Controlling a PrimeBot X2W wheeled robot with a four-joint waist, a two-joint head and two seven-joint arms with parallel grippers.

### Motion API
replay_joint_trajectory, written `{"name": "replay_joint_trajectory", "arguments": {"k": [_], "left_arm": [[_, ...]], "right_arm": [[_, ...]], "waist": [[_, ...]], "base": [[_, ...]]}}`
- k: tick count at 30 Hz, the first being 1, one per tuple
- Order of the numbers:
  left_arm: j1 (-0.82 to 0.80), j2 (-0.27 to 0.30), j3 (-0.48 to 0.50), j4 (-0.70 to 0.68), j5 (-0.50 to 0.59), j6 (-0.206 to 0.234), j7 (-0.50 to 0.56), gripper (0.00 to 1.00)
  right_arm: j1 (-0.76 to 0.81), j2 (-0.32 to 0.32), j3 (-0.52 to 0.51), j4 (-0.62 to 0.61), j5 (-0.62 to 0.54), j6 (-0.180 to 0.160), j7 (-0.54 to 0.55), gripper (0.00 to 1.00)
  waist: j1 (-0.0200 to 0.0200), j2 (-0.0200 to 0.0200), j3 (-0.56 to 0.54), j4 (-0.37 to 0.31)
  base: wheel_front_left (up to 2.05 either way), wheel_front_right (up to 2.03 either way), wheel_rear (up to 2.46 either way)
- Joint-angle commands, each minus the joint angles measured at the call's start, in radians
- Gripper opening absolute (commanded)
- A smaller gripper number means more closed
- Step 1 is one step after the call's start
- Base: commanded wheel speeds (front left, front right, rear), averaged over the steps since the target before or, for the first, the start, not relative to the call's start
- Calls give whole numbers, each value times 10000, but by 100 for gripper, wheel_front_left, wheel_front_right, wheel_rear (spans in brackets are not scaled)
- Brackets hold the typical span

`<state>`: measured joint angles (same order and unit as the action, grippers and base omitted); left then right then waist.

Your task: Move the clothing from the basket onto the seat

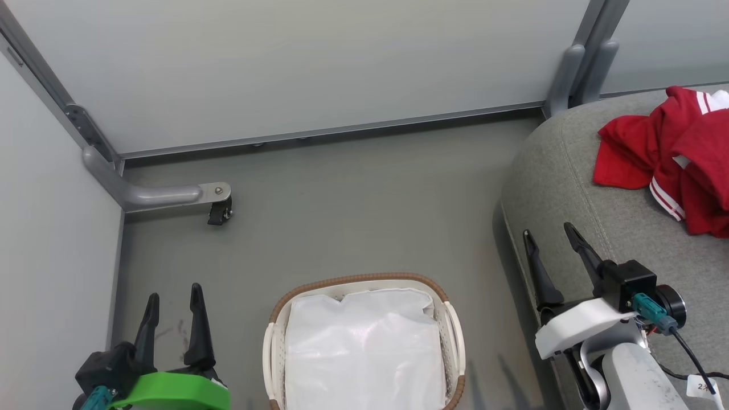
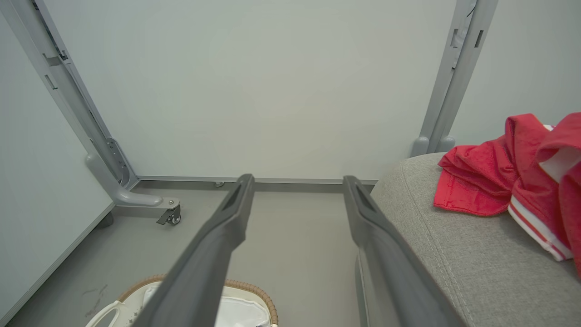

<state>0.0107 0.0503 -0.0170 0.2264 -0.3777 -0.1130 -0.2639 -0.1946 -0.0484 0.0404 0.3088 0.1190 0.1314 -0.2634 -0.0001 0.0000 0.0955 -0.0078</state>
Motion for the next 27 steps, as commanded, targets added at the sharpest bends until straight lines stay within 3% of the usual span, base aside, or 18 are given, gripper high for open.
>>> {"name": "replay_joint_trajectory", "arguments": {"k": [1, 8, 9, 14, 27], "left_arm": [[111, 6, -3, 5, 18, 61, -7, 100], [113, 6, -28, 88, 24, 40, -7, 100], [138, 0, 5, 151, -82, 31, 39, 0], [-4, -32, -76, 431, -96, -2, 36, 0], [-224, -3, 137, 388, -2214, -33, 653, 0]], "right_arm": [[146, -41, -27, -14, 63, -15, -19, 100], [194, -40, 5, 4, 141, -15, -19, 100], [186, -34, 2, 24, 208, -13, 28, 0], [200, 64, 13, 334, 279, 0, 55, 0], [311, 47, -257, 153, 2787, -1, 693, 0]], "waist": [[1, 0, 1, -3], [1, 0, -11, -6], [1, 0, -15, -5], [1, 0, -20, -6], [1, 0, -113, 2]], "base": [[0, 0, 0], [0, 0, 0], [0, 0, 0], [0, 0, 0], [0, 0, 0]]}}
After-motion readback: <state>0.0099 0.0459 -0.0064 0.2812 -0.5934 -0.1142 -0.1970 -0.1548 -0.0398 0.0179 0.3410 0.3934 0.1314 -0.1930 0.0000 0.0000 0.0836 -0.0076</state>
